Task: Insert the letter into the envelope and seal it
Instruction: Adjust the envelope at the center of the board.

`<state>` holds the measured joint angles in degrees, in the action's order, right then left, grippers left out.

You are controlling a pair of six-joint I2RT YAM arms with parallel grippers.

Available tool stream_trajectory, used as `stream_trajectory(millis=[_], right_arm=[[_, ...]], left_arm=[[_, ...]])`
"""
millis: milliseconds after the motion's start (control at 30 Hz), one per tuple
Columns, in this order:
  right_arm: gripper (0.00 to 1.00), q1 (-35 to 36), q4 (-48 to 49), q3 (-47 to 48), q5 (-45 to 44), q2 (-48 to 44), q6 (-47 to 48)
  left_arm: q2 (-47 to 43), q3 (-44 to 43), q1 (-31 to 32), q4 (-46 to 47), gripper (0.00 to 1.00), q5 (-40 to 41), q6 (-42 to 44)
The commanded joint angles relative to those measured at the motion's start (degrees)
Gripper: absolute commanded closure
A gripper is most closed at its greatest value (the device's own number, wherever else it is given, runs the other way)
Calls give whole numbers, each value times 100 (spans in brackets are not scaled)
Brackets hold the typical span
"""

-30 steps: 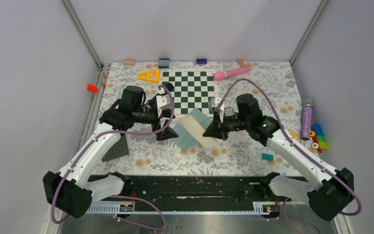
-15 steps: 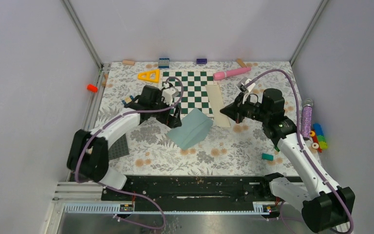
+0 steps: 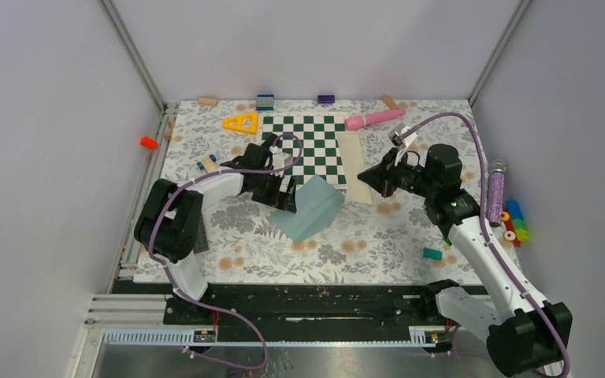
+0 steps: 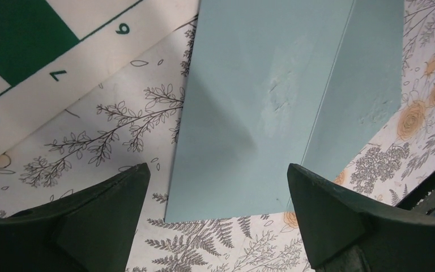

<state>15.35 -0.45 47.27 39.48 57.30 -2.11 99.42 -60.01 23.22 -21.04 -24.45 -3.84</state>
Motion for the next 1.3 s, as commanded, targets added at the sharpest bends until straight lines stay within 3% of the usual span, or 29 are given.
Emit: stream_trajectory(millis=[0,367,667,1267], right_arm=[[100,-28,270,1,-106,-58,-48],[100,-106,164,113,-657,29,-448],[100,-120,-276,384,-516,526,-739],[100,-120,-994,749,-1209,1509,-1804]], left_arm=[[201,-142,-52,-120,1,-210,-161],[369,-155,-91,-584,1,-779,-12],[240,-104,-37,-1216,1,-1015,340],[1204,-493,777,-594,1,-2343,-169]])
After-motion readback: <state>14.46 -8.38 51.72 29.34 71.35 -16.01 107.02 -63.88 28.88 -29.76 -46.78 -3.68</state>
